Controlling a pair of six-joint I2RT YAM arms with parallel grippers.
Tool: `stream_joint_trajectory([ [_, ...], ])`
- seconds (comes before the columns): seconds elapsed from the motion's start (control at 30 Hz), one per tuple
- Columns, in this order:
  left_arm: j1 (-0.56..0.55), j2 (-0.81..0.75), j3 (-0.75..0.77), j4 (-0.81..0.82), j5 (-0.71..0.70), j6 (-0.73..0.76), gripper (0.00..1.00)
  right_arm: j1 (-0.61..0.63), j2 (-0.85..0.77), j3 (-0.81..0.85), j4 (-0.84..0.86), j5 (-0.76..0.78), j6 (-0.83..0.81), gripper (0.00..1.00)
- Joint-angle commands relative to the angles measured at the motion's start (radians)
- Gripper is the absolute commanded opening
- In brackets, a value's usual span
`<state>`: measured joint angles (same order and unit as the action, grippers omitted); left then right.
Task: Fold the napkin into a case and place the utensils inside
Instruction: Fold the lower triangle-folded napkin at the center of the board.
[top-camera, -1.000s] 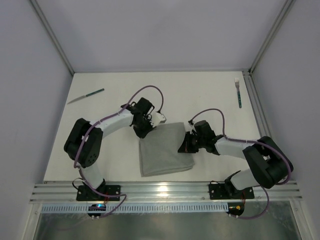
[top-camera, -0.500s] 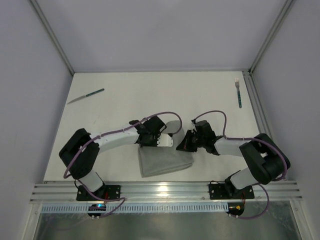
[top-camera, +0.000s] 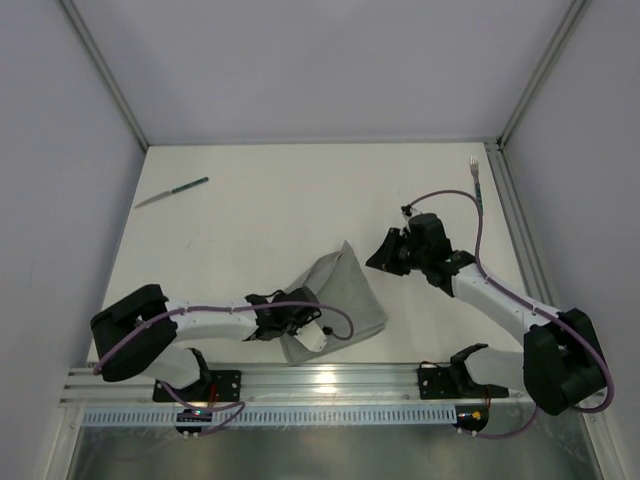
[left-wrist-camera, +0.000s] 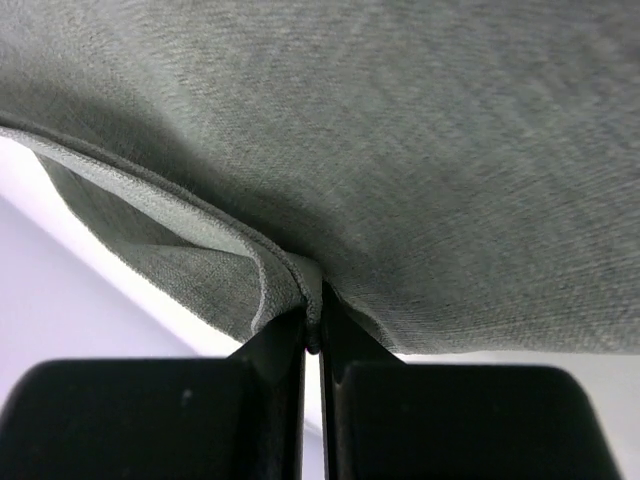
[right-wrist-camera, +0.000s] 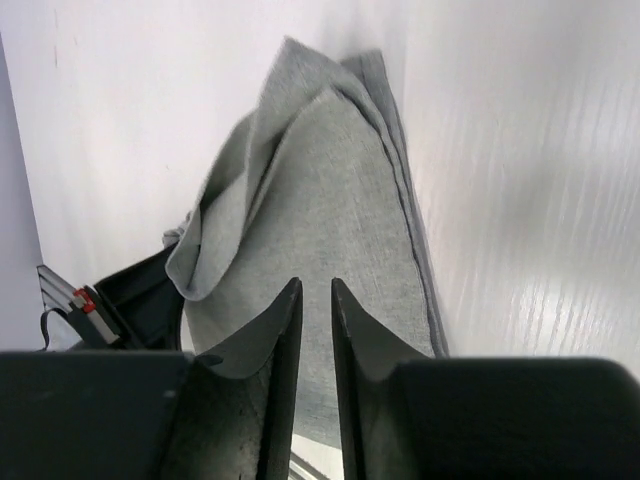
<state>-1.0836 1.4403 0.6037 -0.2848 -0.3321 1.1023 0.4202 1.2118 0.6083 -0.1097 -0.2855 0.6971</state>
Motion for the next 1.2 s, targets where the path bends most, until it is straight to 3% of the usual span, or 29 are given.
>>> stream_joint_trajectory([
  [0.0,-0.030,-0.035,-0.067,0.202,-0.102,0.155,0.00,-0.003,0.014,0.158,-0.103,0.037,-0.136,0.24],
  [0.13,-0.055,-0.029,-0.110,0.280,-0.148,0.197,0.00,0.003,0.119,0.283,-0.113,-0.017,-0.198,0.31],
  [0.27,-0.068,-0.034,-0.117,0.317,-0.165,0.214,0.00,0.035,0.309,0.477,-0.159,-0.105,-0.283,0.46],
  [0.4,-0.072,-0.029,-0.114,0.303,-0.179,0.199,0.00,0.066,0.547,0.794,-0.353,-0.141,-0.515,0.51],
  [0.53,-0.088,-0.029,-0.117,0.300,-0.189,0.183,0.00,0.066,0.751,0.984,-0.560,-0.155,-0.649,0.54],
  [0.6,-0.094,-0.029,-0.116,0.292,-0.193,0.172,0.00,0.068,0.854,1.063,-0.610,-0.237,-0.689,0.59],
  [0.7,-0.096,-0.034,-0.111,0.286,-0.193,0.160,0.00,0.069,0.879,1.040,-0.624,-0.300,-0.795,0.60],
  [0.87,-0.098,-0.032,-0.113,0.286,-0.188,0.149,0.00,0.075,0.839,0.953,-0.556,-0.277,-0.985,0.61],
  [1.17,-0.098,-0.035,-0.113,0.254,-0.183,0.130,0.00,0.107,0.870,0.913,-0.527,-0.192,-1.113,0.62],
])
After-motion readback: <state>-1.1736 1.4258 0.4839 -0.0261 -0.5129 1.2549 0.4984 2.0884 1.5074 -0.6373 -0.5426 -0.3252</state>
